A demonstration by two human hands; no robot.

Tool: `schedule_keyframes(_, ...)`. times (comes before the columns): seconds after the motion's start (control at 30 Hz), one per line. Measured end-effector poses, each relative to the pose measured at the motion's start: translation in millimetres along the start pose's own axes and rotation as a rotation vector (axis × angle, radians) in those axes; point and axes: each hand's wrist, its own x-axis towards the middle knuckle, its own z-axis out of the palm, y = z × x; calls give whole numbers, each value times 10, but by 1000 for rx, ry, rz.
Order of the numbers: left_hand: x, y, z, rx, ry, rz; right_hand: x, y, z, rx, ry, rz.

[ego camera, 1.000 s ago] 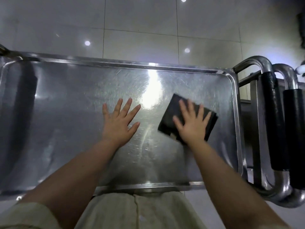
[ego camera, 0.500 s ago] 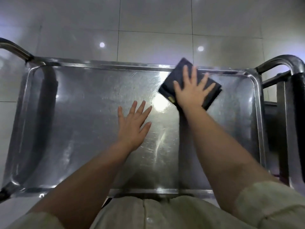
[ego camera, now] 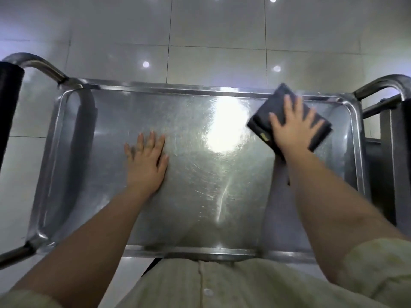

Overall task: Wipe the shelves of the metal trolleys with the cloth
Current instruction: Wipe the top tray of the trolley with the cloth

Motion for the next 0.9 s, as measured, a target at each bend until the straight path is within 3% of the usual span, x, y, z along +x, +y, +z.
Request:
schedule_keyframes(0.07,-43,-20,-6,-3,-3,11,-134,216,-21,54,-6,139)
schedule_keyframes(0.13,-80,-17,-27,-29,7,18,-368,75,79,16,-21,94)
schedule_keyframes(0.33,-182,25,-141,-167,52,38,-1969,-907,753,-67,-56,-654)
schedule_keyframes(0.43,-296,0,-108,-209,-6,185,-2576,-917,915,-95,-115,-847)
schedule_keyframes(0.5,-412,-16,-60,-203,-41,256,-2574,-872,885,-52,-90,-829)
schedule_keyframes(0.67,-680,52,143,-129,-82,258,-2112,-677,632,92,-113,-555)
schedule_keyframes(0.8,-772,187,198,-101,-19,246,-2016,-664,524,156,-97,-695)
schedule_keyframes(0.9,-816,259,134,-147,2,182,-2064,-784,422,122,-107,-684)
